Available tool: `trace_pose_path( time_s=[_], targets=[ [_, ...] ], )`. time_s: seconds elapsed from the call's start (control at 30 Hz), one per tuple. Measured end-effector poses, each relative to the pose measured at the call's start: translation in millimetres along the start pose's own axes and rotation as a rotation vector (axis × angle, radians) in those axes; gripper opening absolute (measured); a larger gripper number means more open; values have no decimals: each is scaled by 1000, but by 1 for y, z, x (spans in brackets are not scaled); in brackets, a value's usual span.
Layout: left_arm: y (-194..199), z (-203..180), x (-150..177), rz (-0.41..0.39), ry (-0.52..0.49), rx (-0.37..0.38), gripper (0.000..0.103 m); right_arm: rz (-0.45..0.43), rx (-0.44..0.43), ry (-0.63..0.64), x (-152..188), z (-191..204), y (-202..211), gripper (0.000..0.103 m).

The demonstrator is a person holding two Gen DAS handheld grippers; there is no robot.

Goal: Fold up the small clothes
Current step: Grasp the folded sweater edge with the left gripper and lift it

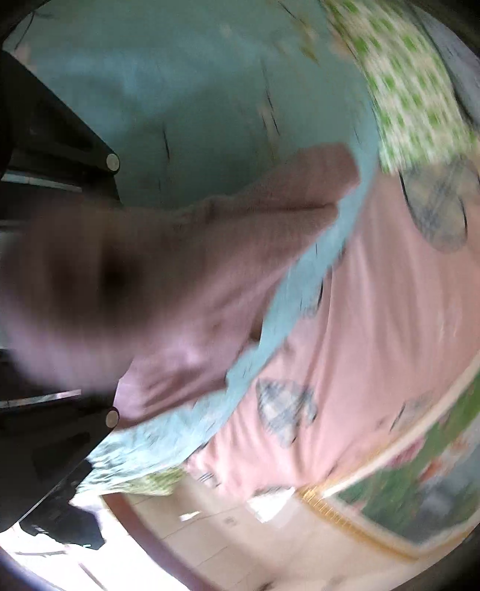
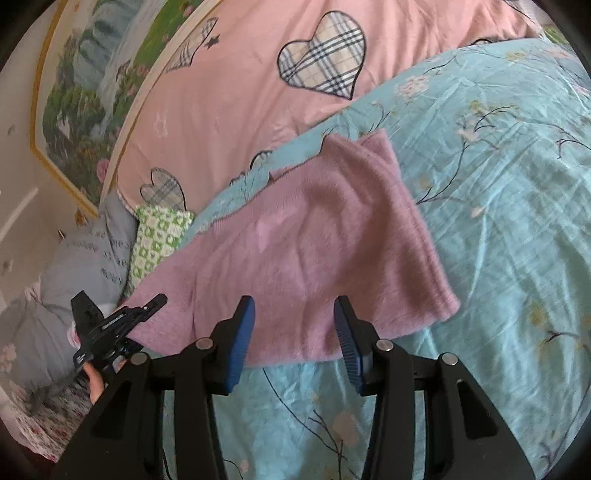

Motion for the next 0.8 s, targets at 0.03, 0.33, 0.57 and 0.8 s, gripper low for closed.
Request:
trace_pose_path(
  time_s=[0.03, 0.33, 0.57, 0.8],
  targets=[
    [-6, -16, 2, 12, -34, 17, 18, -10, -3, -8, -4, -3, 4, 46],
    [-107, -101, 77, 260, -326, 89, 16, 37, -55, -29, -48, -15, -11, 47],
    [-107, -105, 82, 256, -342, 98, 16, 180, -102, 20, -72, 6, -76, 74],
    [-100, -110, 83, 237, -389, 76, 16, 324, -125, 22, -73, 19, -138, 31]
  ],
)
Point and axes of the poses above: each gripper's, at about its wrist camera, not at the fingertips, and y roughly against the way its jaws point, z to its left, x to its underside, the point moved 6 cm from there along -y, roughly the way its jaws point, and after that the axes turned 6 degrees about x, right-handed, at the moved point
